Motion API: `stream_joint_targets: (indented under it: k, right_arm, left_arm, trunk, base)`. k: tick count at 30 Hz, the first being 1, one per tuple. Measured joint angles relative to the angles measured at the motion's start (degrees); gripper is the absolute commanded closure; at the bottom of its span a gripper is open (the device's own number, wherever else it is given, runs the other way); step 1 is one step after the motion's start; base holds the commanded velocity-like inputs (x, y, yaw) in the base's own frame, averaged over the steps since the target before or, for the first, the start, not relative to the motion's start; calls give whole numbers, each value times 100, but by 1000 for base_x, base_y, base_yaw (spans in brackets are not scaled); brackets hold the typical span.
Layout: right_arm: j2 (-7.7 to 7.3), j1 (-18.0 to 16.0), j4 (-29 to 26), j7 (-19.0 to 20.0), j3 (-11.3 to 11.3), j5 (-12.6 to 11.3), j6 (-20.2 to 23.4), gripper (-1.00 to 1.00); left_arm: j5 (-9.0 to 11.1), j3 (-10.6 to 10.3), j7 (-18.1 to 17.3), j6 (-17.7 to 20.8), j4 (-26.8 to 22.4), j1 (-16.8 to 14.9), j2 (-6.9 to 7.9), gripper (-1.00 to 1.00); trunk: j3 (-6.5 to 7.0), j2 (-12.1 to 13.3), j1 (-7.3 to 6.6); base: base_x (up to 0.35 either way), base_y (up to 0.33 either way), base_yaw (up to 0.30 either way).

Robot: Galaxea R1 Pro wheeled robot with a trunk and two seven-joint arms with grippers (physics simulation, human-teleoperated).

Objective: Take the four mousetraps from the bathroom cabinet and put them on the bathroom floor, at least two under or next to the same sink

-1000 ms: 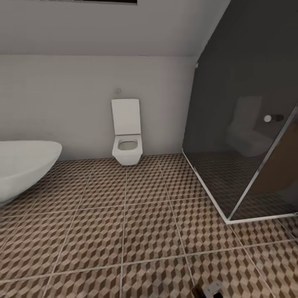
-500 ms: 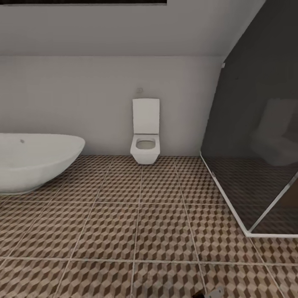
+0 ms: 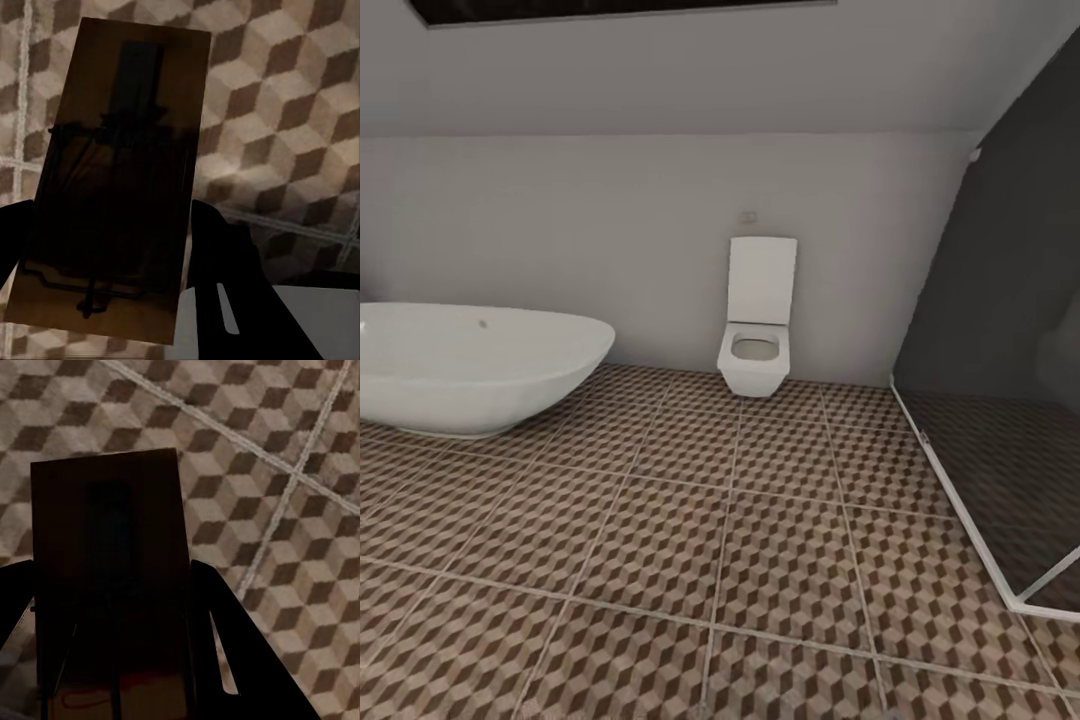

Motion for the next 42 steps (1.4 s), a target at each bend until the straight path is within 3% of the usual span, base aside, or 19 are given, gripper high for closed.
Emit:
stream_joint_targets:
  k: [42]
  right_arm:
    - [1,28,0,0,0,9,-1,100]
  left_arm:
    - [1,0,0,0,-27,0,-18,100]
  trunk:
    - [-9,0,0]
  base:
    - [0,0,289]
